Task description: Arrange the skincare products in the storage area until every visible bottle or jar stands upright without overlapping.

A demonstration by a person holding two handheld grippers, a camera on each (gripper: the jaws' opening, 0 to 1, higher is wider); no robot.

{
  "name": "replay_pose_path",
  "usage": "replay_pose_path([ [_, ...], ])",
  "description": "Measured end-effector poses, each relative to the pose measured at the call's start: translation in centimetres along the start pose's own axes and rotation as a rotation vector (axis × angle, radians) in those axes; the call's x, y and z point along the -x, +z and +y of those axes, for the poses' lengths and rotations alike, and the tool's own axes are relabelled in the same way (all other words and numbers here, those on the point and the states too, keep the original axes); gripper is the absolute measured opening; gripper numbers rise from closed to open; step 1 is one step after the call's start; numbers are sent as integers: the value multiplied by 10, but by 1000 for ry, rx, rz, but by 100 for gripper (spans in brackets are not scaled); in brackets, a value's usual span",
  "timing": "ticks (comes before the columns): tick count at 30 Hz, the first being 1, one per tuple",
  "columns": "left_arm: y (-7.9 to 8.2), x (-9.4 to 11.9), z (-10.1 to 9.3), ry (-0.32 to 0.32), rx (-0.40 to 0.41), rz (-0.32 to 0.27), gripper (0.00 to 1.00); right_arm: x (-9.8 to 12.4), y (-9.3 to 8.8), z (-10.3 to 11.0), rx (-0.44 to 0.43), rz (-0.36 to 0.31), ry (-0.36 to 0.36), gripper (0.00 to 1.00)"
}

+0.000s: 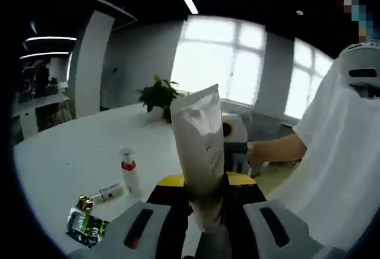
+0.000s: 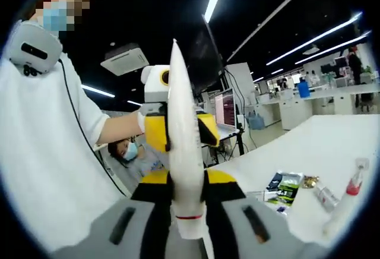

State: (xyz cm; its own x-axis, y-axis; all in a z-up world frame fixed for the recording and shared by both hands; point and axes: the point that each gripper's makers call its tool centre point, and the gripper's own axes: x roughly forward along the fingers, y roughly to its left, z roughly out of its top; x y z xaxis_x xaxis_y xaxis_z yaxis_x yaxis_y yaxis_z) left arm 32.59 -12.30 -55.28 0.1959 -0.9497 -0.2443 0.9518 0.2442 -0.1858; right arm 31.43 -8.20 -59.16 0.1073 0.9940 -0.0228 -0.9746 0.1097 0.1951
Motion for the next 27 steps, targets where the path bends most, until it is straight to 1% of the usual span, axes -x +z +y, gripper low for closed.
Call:
replay_pose_path([
  [3,-4,-2,3,23,-31,34,20,0,-5,-6,36,43,-20,21],
  [5,-7,-3,2,22,-40,58,19,-1,-9,-7,57,74,-20,21],
  [6,-11,-4,2,24,-45,88,19,-1,-11,-8,65,85,-21,21],
  [8,-14,-6,2,23,-80,113,19,-2,-15,-10,77,100,-32,21],
  [9,-15,-8,3,25,-111,123,18,-2,-16,-12,81,105,-41,21],
  [11,-16,-11,6,43,-143,133,18,0,-18,-19,103,115,-75,22],
  [13,-17,-15,8,48,-143,143,18,3,-20,-23,122,130,-93,22],
  [16,-17,-20,12,64,-161,147,17,14,-26,-30,164,196,-119,24],
  [18,-17,-23,19,81,-151,146,17,21,-26,-32,162,217,-130,26],
  [21,-20,-24,27,95,-138,150,17,33,-20,-34,163,224,-141,28],
  [22,-22,-25,28,98,-136,155,17,38,-14,-36,160,215,-148,28],
  [24,-31,-28,43,104,-129,177,17,42,-4,-37,156,202,-155,29],
  [27,-42,-31,46,103,-131,207,17,46,16,-41,164,169,-164,28],
])
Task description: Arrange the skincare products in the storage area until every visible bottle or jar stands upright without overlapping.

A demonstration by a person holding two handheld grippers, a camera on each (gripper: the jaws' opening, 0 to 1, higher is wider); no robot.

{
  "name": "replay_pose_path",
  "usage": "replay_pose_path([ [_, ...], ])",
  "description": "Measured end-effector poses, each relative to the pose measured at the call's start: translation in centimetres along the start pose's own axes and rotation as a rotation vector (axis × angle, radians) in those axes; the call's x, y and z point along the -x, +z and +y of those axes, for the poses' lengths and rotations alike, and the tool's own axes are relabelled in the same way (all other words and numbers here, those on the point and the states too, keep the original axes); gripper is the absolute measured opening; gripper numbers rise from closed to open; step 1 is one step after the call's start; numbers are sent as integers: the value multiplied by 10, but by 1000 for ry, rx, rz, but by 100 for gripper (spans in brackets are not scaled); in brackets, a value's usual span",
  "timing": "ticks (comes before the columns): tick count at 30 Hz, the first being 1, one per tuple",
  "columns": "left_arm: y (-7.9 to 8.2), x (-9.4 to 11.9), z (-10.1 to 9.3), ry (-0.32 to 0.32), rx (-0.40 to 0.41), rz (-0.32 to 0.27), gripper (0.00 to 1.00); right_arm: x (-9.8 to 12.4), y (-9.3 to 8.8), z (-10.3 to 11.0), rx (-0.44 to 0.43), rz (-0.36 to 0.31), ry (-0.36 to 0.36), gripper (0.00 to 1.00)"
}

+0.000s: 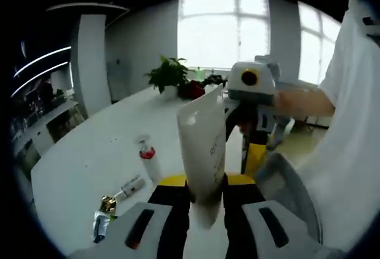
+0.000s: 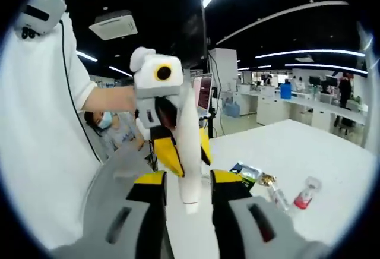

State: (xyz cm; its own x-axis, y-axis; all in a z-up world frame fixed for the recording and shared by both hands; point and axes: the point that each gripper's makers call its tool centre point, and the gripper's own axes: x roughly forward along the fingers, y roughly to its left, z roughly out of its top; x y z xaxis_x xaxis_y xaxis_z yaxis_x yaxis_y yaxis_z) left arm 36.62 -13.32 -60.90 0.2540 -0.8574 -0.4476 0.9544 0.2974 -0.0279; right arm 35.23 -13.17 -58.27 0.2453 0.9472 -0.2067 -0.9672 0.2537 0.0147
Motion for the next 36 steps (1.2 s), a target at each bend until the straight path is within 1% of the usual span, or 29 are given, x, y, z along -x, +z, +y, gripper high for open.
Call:
replay_pose_path([
  [1,-2,-2,0,-2,2,5,17,0,2,-1,1,-6,-2,28],
  [2,-5,-4,-1,-8,7,10,17,0,10,-2,2,-23,-1,28],
  [3,-7,-5,-1,-14,11,12,17,-1,14,-3,4,-30,2,27],
  [4,-9,-8,-3,-24,18,14,17,-2,18,-1,5,-34,16,27],
  [6,-12,-12,-6,-40,27,23,17,-6,20,5,0,-26,64,24],
  [7,-12,-13,-7,-48,24,27,17,-8,19,6,6,-16,74,23],
  [10,-11,-17,-11,-74,19,33,17,-16,7,7,24,62,102,19],
  [11,-11,-17,-12,-79,19,31,17,-17,5,5,25,72,102,18],
  [13,-9,-17,-11,-85,21,26,18,-20,4,3,22,77,106,16],
  [20,-10,-16,-4,-80,32,15,18,-24,6,-3,3,84,116,14],
  [22,-10,-18,-4,-86,24,14,18,-25,4,-3,6,100,128,13],
  [24,-12,-20,-3,-85,-6,13,18,-26,1,-4,31,122,138,13],
  [28,-20,-25,-3,-100,-9,20,18,-29,-10,-5,46,160,167,12],
  [33,-38,-35,-6,-134,-20,48,17,-33,-29,-2,68,224,207,12],
  [36,-48,-41,-8,-152,-33,72,17,-35,-40,-1,66,247,222,12],
])
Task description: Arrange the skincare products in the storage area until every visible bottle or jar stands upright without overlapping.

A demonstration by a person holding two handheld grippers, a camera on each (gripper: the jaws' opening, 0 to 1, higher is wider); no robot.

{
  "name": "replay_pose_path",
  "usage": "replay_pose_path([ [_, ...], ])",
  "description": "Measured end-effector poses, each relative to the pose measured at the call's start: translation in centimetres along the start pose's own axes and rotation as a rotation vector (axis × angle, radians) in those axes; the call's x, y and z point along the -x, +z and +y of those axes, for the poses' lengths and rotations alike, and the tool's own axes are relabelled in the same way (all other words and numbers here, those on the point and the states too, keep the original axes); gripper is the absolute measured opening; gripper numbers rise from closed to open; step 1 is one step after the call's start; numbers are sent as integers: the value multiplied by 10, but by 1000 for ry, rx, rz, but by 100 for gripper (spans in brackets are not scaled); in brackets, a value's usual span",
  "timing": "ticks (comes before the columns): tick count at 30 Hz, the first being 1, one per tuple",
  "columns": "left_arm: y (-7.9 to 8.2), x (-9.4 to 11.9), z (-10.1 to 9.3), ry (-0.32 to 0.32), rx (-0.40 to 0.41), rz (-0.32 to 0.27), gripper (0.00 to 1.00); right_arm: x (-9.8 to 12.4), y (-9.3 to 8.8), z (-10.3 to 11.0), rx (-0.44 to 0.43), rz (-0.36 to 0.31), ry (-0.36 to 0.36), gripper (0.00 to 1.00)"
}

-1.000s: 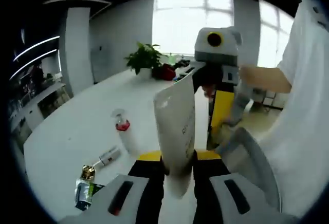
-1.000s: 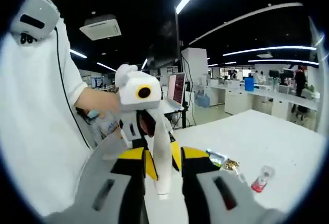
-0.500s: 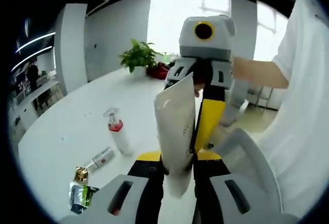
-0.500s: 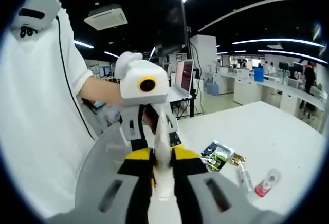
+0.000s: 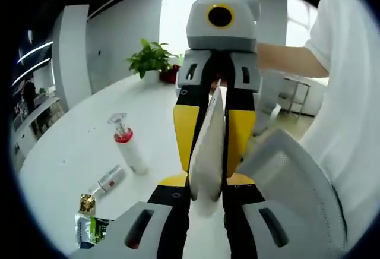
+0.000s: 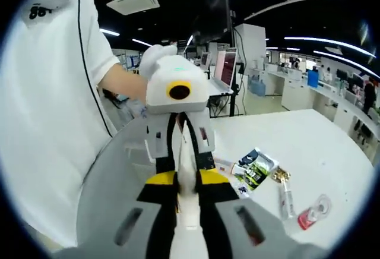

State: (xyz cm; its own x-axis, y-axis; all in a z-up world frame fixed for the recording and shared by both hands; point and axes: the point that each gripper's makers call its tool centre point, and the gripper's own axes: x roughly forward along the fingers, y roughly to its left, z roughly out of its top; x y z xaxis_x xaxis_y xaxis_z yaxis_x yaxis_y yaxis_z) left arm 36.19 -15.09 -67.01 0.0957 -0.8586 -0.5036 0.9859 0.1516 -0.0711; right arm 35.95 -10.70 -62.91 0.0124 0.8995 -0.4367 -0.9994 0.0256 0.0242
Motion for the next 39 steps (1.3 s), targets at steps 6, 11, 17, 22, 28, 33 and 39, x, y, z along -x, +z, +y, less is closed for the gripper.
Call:
replay_pose_path([
  [6,-16,-11,3,-23,-4,35,17,-7,-20,-5,-28,12,13,12],
  [11,-27,-20,8,-30,2,55,17,-10,-34,-11,-63,14,12,12],
  [17,-42,-32,14,-9,-24,95,16,-14,-50,-15,-77,40,9,12],
  [22,-50,-37,17,4,-43,123,16,-18,-59,-15,-73,68,9,13],
  [28,-51,-39,20,0,-43,124,16,-17,-62,-19,-88,64,-3,13],
  [33,-51,-39,19,-7,-53,111,17,-16,-62,-19,-87,56,-1,13],
  [39,-57,-43,18,-9,-87,110,17,-16,-62,-19,-76,58,5,13],
])
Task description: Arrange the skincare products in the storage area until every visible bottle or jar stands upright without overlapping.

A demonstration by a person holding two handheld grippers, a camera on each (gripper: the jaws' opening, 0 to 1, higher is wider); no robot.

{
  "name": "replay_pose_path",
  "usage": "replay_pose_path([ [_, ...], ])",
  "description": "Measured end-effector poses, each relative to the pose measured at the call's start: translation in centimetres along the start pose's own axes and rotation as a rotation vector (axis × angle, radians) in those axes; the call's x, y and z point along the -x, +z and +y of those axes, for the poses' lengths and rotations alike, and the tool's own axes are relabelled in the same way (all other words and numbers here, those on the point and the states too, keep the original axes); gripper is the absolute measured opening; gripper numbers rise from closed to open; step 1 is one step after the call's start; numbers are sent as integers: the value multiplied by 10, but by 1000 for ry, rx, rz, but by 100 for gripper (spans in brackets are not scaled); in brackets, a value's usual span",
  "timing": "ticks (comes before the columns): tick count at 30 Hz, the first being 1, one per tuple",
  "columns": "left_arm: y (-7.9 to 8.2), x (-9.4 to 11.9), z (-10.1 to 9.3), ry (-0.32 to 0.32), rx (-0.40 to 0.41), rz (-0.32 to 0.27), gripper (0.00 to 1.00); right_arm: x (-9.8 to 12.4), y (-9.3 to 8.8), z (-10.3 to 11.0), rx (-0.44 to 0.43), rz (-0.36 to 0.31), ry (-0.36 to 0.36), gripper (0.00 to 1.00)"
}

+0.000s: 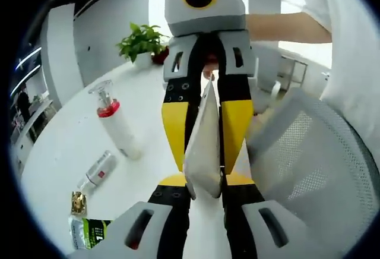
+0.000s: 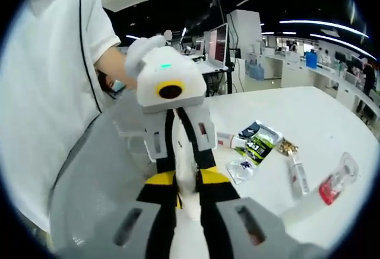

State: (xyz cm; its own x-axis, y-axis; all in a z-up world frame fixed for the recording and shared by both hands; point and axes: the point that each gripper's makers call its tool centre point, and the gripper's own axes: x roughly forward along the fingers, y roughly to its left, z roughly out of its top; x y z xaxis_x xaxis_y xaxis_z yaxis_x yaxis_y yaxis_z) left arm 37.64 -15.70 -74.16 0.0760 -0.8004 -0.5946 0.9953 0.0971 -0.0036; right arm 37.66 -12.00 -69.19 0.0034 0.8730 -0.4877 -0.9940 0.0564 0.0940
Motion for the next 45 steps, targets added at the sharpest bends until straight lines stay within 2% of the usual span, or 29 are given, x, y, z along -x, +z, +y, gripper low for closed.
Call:
replay_pose_path([
  [2,-9,-4,0,2,-29,39,18,0,0,0,2,3,1,13],
  [6,-18,-11,-1,-5,-43,54,18,0,-1,2,5,5,4,13],
  [9,-17,-12,1,-5,-34,35,18,1,-1,0,0,1,-10,13],
  [16,-15,-14,8,-4,-53,33,18,3,-1,-7,-5,-4,-47,14],
  [22,-14,-15,21,4,-57,30,17,5,1,-23,-52,-21,-129,17],
  [26,-13,-15,29,0,-61,26,17,12,4,-37,-71,-60,-216,23],
  [32,-12,-16,40,2,-59,22,17,19,0,-47,-116,-79,-292,36],
  [34,-10,-17,44,2,-59,22,17,23,-1,-49,-140,-98,-317,41],
  [40,-8,-21,62,4,-52,18,17,25,-10,-49,-178,-105,-368,48],
  [45,-4,-25,75,10,-48,16,17,29,-22,-48,-250,-129,-428,55],
])
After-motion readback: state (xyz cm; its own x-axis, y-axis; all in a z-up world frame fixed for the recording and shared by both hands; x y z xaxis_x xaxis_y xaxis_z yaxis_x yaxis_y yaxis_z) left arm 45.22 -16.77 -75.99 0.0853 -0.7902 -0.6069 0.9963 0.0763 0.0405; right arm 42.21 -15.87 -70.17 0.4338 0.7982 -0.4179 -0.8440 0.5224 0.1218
